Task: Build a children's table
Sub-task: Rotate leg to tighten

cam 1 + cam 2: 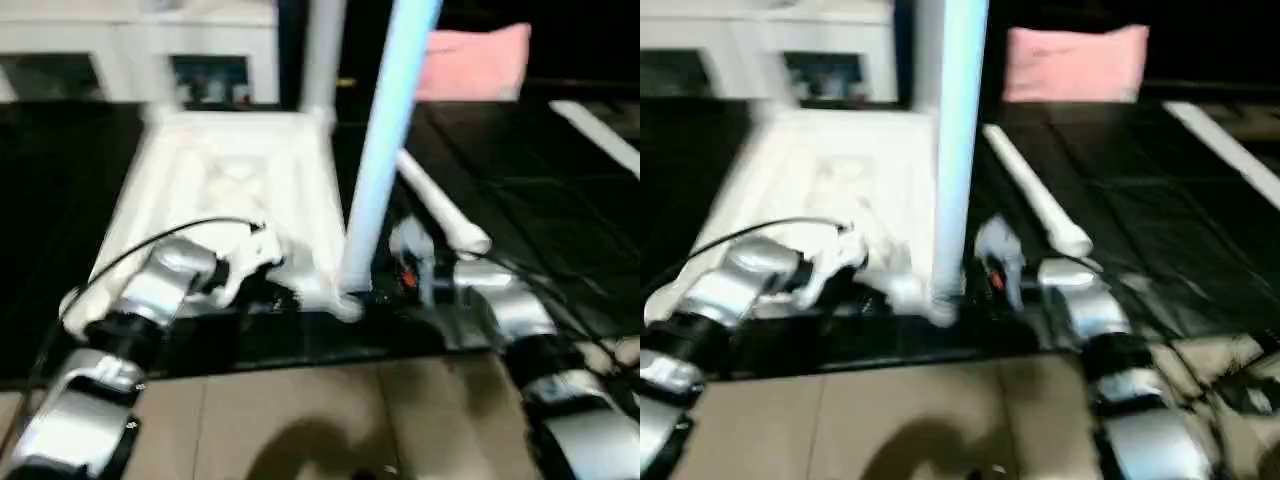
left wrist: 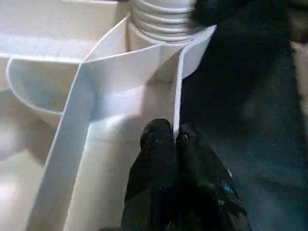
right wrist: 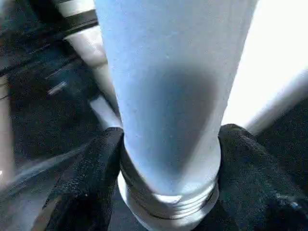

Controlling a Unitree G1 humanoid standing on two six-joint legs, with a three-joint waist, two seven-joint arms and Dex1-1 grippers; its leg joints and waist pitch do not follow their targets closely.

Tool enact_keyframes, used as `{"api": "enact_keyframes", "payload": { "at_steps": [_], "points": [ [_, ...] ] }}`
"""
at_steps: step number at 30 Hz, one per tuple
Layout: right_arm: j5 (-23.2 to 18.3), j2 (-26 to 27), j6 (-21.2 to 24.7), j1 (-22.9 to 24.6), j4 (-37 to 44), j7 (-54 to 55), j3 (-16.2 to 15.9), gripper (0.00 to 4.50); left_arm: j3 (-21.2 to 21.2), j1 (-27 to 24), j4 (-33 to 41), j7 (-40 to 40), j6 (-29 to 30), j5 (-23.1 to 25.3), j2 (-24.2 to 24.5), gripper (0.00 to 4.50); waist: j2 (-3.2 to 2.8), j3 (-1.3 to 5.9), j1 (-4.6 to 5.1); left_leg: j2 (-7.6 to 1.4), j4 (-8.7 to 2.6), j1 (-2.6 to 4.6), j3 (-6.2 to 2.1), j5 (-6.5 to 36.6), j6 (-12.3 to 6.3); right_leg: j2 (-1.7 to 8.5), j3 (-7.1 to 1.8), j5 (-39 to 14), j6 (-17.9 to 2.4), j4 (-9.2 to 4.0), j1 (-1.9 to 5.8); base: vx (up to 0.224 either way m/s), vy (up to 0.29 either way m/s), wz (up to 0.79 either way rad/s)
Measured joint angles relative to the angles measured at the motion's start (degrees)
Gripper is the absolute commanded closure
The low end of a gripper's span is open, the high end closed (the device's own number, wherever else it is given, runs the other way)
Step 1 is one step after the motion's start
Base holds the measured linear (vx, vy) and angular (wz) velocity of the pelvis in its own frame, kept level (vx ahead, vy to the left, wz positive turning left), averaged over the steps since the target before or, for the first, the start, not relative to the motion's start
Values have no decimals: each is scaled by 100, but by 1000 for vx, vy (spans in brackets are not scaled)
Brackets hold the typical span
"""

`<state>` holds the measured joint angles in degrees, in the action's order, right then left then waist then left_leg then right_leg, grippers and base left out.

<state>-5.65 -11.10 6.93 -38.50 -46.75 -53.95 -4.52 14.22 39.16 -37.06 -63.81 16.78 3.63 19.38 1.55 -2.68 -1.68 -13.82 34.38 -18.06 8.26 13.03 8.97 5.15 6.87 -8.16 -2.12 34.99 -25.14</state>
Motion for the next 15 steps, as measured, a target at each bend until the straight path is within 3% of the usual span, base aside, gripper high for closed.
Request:
{"api": "enact_keyframes", "payload": {
  "at_steps": [3, 12, 13, 15],
  "points": [
    [100, 380, 220, -365, -382, 1092, 208, 184, -162, 43, 103, 742, 531, 63, -278, 450, 1, 0, 75, -6, -2, -1, -20, -1, 1, -17, 5, 4, -6, 4, -9, 0, 0, 0],
    [349, 842, 370, -885, -870, 2630, 423, 184, -420, 150, 208, 1822, 1191, 179, -822, 450, 1, 1, 76, -3, -15, -10, -14, 4, -9, -14, -1, 6, -10, -4, -12, 0, 0, 0],
    [353, 843, 350, -886, -870, 2630, 434, 128, -418, 149, 229, 1824, 1194, 185, -822, 450, 1, 1, 75, -3, -22, -10, -14, 0, -17, -14, -1, 8, -19, -4, -15, 0, 0, 0],
    [346, 848, 303, -884, -870, 2628, 451, 114, -385, 149, 249, 1808, 1179, 222, -820, 450, 0, 1, 77, -4, -27, -11, -14, 0, -23, -16, -1, 9, -31, -2, -20, 0, 0, 0]
  ]
}}
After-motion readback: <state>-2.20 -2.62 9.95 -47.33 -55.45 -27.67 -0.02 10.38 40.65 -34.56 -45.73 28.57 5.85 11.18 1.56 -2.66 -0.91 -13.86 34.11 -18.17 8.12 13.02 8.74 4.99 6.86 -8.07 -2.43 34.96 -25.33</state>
